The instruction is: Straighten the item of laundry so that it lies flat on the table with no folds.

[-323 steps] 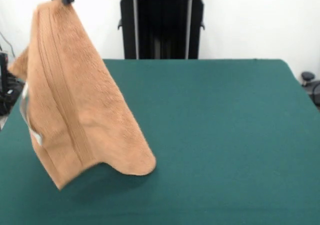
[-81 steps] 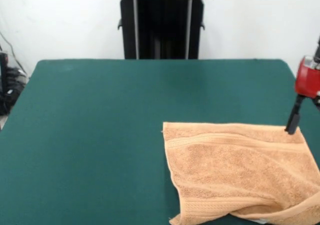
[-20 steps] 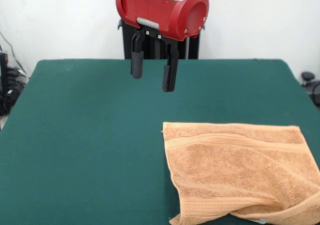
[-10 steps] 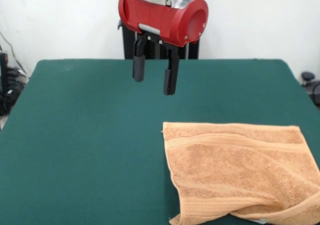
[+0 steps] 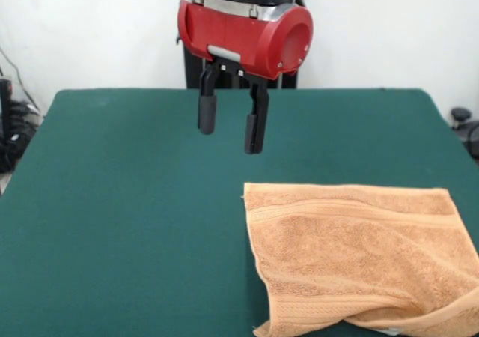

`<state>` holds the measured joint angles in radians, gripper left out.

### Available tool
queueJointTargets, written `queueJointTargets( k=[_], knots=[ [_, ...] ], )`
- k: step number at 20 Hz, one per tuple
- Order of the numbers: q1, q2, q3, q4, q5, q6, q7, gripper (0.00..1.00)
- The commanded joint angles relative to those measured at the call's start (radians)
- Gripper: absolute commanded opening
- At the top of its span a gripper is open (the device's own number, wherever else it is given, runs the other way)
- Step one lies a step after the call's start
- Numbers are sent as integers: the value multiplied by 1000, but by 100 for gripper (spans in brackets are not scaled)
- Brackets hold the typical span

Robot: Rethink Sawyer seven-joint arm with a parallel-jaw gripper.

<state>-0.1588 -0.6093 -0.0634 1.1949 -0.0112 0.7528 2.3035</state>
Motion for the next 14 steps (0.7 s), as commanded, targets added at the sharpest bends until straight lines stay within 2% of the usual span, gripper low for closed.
queueJointTargets(
  k=[1, 14],
  knots=[
    [49, 94, 103, 152, 15, -43, 73, 100],
    [61, 123, 97, 162, 10, -93, 88, 100]
  ],
)
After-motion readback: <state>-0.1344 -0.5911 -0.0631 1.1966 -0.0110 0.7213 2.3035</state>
